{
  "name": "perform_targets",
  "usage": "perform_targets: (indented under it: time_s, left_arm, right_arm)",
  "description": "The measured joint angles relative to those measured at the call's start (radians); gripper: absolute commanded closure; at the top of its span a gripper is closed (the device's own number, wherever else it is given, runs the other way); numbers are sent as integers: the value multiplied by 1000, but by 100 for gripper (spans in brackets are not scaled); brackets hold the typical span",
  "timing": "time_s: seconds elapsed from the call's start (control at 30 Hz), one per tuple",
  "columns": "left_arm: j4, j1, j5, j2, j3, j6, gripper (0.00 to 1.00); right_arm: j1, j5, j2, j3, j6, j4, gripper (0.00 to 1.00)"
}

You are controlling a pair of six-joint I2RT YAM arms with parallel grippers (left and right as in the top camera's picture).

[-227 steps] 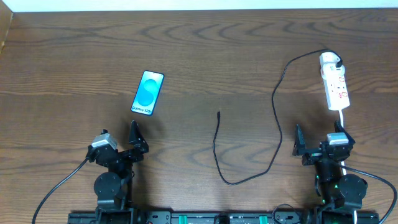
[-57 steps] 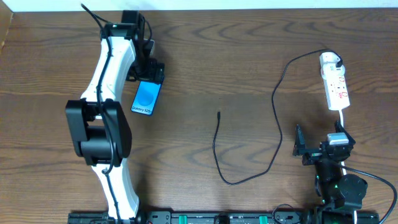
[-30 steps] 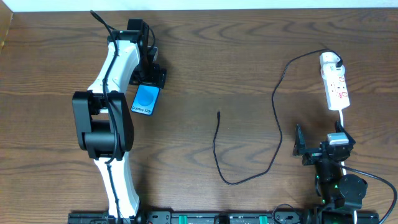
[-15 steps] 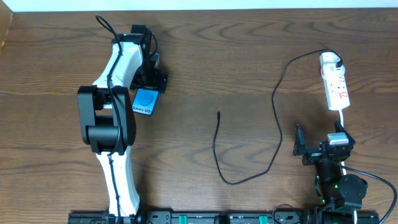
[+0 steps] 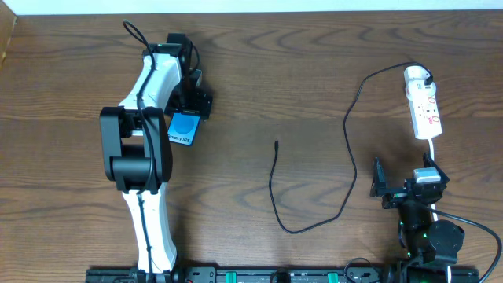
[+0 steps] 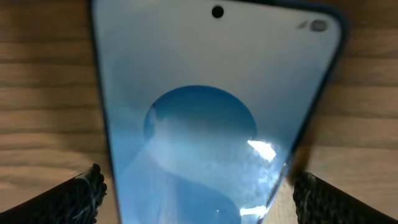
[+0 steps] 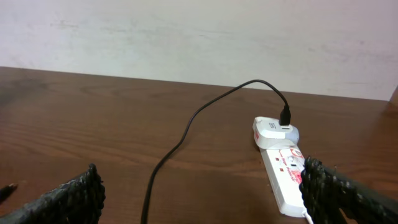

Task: Plug charger to phone and switch on socket
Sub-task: 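Lower the left gripper and close it on the phone's top edge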

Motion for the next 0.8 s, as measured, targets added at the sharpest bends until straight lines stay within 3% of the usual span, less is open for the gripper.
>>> perform_targets:
  time_s: [0.8]
  left_arm:
    - [1, 2, 29, 6, 0, -3, 2]
  right_arm:
    - [0, 0, 0, 0, 0, 0, 1]
